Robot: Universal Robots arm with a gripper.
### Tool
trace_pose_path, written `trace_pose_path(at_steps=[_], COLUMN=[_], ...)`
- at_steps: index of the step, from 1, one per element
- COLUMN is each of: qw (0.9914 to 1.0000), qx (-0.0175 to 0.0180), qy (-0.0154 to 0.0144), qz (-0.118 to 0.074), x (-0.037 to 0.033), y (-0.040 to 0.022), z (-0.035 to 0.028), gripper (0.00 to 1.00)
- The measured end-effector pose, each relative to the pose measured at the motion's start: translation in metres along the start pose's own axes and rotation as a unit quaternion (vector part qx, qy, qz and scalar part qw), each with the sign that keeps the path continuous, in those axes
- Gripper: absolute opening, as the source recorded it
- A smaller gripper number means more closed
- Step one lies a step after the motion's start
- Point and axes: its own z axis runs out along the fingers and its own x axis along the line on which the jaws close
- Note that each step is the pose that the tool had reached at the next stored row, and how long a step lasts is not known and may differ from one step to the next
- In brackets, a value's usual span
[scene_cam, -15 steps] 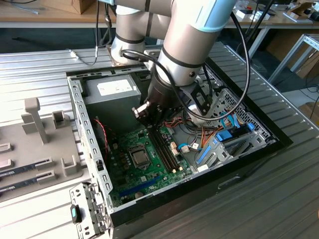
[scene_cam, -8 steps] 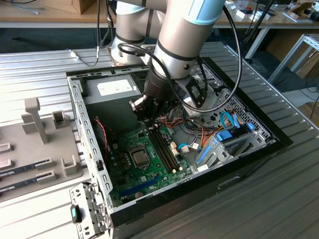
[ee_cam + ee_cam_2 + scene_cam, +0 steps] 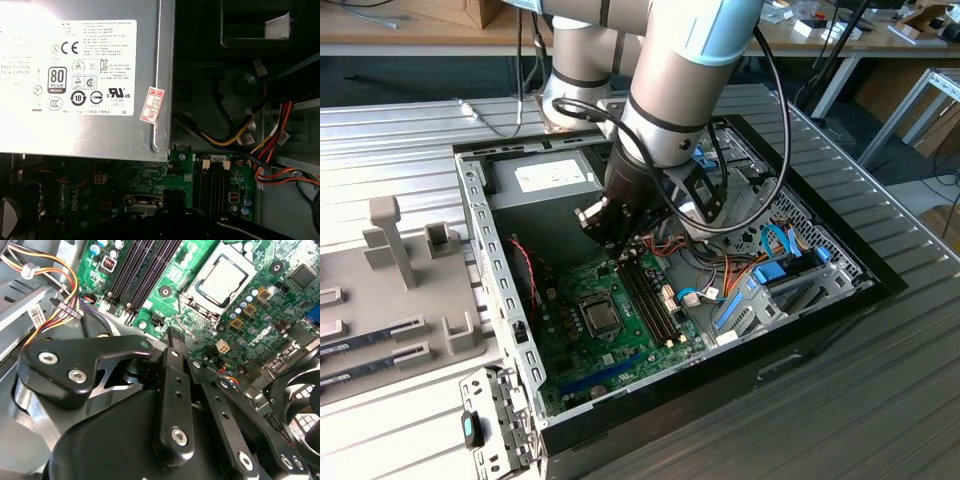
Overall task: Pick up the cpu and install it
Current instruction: 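Install the first cpu locking lever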
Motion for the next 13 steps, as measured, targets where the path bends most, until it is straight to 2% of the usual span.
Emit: trace_pose_path(at_steps=[5, 10, 13], qw=[1.0, 0.99989, 0.99983], qx=[0.0008, 0.0094, 0.0126], qy=[0.0, 0.0017, 0.0031], qz=[0.0, -0.011, -0.013], x=[0.0004, 0.0002, 0.0], y=[-0.0059, -0.0073, -0.0079], z=[-0.0002, 0.0015, 0.0031], gripper=[0.1, 0.1, 0.1])
